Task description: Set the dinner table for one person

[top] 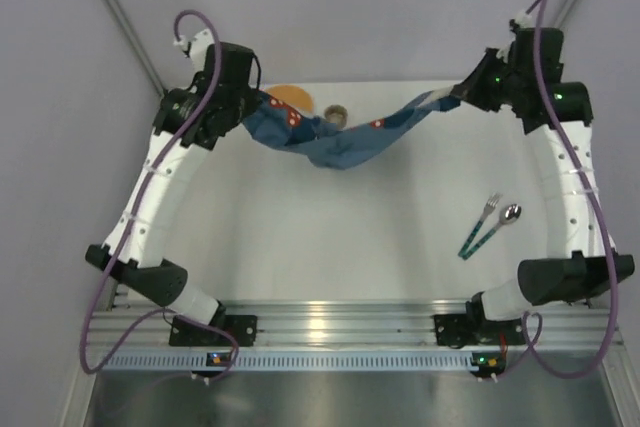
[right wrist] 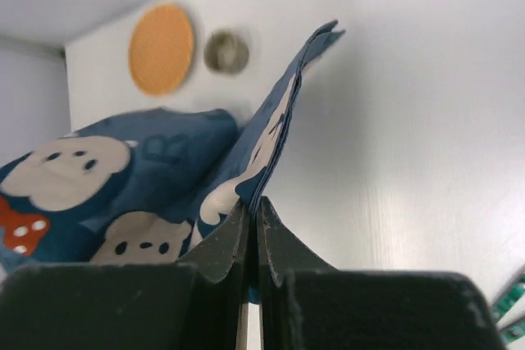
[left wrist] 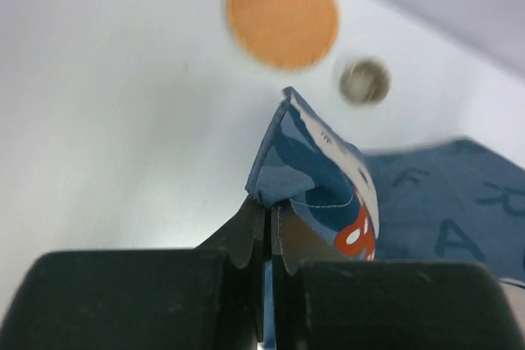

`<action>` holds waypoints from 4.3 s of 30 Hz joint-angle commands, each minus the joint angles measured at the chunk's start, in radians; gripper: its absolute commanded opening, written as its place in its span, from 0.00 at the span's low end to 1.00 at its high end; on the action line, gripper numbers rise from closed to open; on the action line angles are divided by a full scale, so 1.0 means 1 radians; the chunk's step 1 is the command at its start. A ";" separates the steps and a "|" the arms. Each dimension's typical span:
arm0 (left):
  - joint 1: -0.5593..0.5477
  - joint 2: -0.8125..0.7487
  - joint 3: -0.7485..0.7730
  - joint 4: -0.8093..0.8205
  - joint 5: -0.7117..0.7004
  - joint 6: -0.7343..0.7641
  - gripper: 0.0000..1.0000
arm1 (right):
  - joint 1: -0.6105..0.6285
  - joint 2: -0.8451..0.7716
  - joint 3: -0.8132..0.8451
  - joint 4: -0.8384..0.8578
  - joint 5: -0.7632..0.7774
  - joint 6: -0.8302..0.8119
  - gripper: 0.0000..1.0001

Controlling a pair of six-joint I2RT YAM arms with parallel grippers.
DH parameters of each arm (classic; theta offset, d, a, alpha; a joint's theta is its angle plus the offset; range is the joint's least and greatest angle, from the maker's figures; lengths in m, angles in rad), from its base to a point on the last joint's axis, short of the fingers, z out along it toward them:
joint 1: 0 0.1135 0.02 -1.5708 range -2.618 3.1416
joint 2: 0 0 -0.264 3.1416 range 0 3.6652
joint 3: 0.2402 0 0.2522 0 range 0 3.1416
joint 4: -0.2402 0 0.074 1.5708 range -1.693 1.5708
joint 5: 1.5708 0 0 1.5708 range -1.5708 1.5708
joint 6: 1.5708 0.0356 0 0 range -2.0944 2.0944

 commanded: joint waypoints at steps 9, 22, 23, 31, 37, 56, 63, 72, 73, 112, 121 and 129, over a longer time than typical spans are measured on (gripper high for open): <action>0.008 -0.600 -0.787 0.032 -0.077 -0.197 0.00 | -0.014 -0.364 -0.585 -0.048 0.077 0.042 0.00; 0.080 -0.586 -1.289 0.120 0.160 -0.409 0.08 | -0.017 -0.240 -1.030 0.193 0.023 -0.027 0.00; 0.100 -0.562 -1.285 0.118 0.163 -0.389 0.08 | -0.015 -0.228 -1.032 0.198 0.018 -0.027 0.00; 0.150 -0.589 -1.214 0.089 0.217 -0.320 0.46 | -0.017 -0.265 -1.009 0.112 -0.006 -0.042 0.11; 0.150 -0.664 -1.012 -0.073 0.287 -0.315 0.41 | -0.006 -0.467 -0.870 -0.183 0.014 -0.047 0.60; 0.173 -0.404 -1.059 0.253 0.337 -0.073 0.66 | -0.011 -0.164 -0.902 0.089 -0.068 -0.145 0.61; 0.255 -0.379 -1.077 0.275 0.360 -0.008 0.68 | -0.012 -0.107 -0.869 0.103 -0.057 -0.155 0.63; 0.262 -0.281 -1.117 0.279 0.412 0.013 0.18 | -0.009 0.036 -0.822 0.128 -0.013 -0.163 0.63; 0.262 -0.282 -1.113 0.278 0.416 0.012 0.00 | -0.012 0.045 -0.819 0.131 -0.008 -0.165 0.63; 0.264 -0.941 -1.140 0.006 0.166 -0.146 0.00 | 0.052 -0.059 -0.931 0.166 -0.104 -0.140 0.36; 0.262 -0.983 -1.134 0.009 0.163 -0.140 0.00 | 0.129 -0.081 -0.941 0.177 -0.129 -0.134 0.46; 0.262 -1.013 -1.140 0.006 0.171 -0.136 0.00 | 0.167 0.010 -0.949 0.224 -0.045 -0.131 0.61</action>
